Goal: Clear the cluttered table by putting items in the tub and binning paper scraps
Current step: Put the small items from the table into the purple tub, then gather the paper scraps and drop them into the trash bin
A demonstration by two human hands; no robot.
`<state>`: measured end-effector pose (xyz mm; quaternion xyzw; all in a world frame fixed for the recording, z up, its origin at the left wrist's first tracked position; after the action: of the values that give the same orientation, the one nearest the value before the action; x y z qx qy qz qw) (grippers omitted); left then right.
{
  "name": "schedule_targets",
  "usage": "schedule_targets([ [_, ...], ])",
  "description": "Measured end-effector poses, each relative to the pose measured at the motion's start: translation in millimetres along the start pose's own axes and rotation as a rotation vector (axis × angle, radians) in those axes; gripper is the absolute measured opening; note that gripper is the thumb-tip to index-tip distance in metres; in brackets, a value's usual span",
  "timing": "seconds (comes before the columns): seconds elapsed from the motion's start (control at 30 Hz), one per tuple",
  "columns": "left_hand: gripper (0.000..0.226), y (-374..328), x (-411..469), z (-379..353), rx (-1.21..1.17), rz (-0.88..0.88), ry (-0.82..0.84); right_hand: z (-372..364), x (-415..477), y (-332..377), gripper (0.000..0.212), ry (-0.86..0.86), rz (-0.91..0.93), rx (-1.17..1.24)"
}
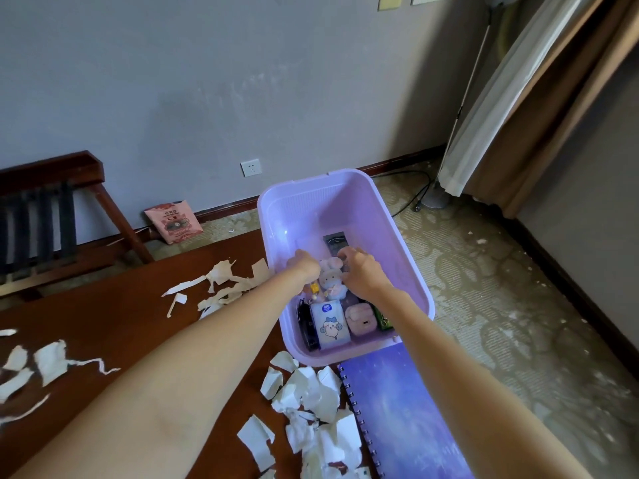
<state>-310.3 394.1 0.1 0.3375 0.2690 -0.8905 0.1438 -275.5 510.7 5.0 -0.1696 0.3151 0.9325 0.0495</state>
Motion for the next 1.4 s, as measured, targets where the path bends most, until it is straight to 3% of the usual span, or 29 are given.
schedule_targets([
  [0.23, 0.02, -1, -77, 48, -0.152, -0.217, -0.158, 21, -46, 42, 0.039, -0.23, 0.042, 0.165],
  [0.4, 0.034, 33, -152, 76, -0.216, -0.318, -0.398, 18, -98, 95, 0.035, -0.353, 0.176, 0.329],
  [0.63, 0.028, 138, -238, 55, -0.289, -0.318, -0.687, -39, -196, 120, 0.033, -0.348, 0.311, 0.423],
  [0.77, 0.027, 207, -259, 9, -0.18, -0.287, -0.666, -91, -259, 73, 0.029, -0.294, 0.158, 0.382],
  [0.87, 0.029, 254, -268, -38, -0.094, -0.237, -0.612, -131, -300, 24, 0.033, -0.35, 0.047, 0.249],
  [0.93, 0.036, 281, -274, -70, -0.018, -0.19, -0.593, -152, -319, -4, 0.046, -0.354, -0.024, 0.105],
  [1.03, 0.054, 318, -280, -115, 0.177, -0.142, -0.497, -178, -338, -31, 0.07, -0.228, -0.147, -0.046],
  [1.17, 0.083, 353, -275, -162, 0.307, -0.064, -0.417, -204, -346, -41, 0.069, -0.063, -0.08, -0.199],
  [1.3, 0.067, 358, -262, -181, 0.39, -0.177, -0.566, -226, -338, -33, 0.054, -0.093, 0.059, -0.247],
  [1.4, 0.064, 350, -243, -179, 0.376, -0.193, -0.641, -237, -317, -22, 0.055, -0.128, 0.121, -0.22],
])
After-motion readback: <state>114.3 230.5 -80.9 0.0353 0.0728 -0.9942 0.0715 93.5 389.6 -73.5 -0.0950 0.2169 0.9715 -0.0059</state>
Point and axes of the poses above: each hand's wrist, its own x-axis towards the middle knuckle, its own z-axis out of the back of the hand, y = z × x, the point moved 1 cm from there along x, towards the middle knuckle, and after that the axes turned 5 degrees about x, right-handed, at the moved point
